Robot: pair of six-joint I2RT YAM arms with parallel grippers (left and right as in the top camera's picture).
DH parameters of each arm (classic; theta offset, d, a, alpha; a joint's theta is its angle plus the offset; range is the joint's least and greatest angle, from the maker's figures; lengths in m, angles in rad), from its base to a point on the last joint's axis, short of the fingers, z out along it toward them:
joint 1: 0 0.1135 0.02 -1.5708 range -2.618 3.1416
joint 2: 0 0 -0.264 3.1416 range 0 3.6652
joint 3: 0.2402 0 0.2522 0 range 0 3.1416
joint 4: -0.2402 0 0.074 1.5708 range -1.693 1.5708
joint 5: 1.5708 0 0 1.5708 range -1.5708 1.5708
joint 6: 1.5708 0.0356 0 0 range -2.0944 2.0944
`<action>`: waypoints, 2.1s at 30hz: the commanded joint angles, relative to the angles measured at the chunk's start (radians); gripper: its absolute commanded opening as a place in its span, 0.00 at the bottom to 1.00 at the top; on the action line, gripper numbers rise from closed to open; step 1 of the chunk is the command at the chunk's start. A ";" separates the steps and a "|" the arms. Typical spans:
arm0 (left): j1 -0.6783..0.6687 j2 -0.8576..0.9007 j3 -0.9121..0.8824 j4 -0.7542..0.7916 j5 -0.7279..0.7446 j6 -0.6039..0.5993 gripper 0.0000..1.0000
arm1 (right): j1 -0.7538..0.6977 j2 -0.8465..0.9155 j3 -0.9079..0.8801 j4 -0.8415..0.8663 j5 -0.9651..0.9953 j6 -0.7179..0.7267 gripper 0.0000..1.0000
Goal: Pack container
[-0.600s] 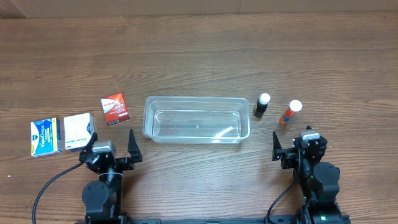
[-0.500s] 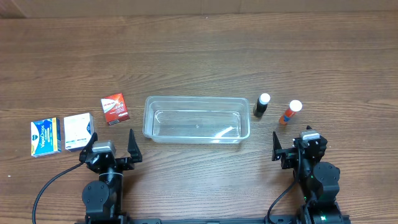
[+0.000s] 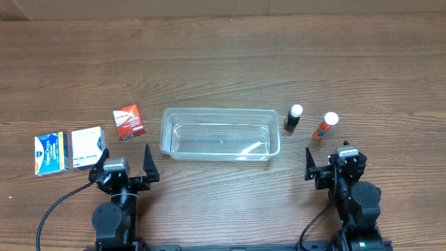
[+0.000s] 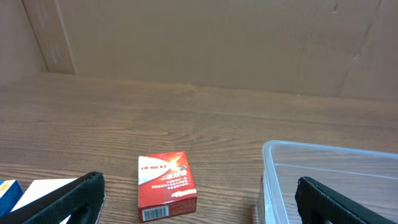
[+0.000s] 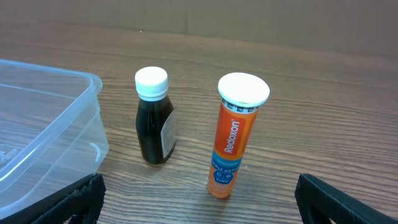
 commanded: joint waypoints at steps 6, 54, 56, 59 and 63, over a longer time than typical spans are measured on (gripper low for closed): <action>0.005 -0.011 -0.005 0.004 0.012 -0.014 1.00 | -0.004 0.000 -0.010 0.006 0.010 0.008 1.00; 0.005 -0.011 -0.005 0.004 0.018 -0.014 1.00 | -0.004 0.000 -0.010 0.006 0.009 0.008 1.00; 0.005 -0.011 -0.005 0.004 0.019 -0.014 1.00 | -0.004 0.000 -0.010 0.007 0.009 0.008 1.00; 0.005 -0.011 -0.005 0.004 0.019 -0.014 1.00 | -0.004 0.000 -0.010 0.007 0.009 0.008 1.00; 0.005 -0.011 -0.005 0.004 0.019 -0.014 1.00 | -0.004 0.000 -0.010 0.008 0.009 0.040 1.00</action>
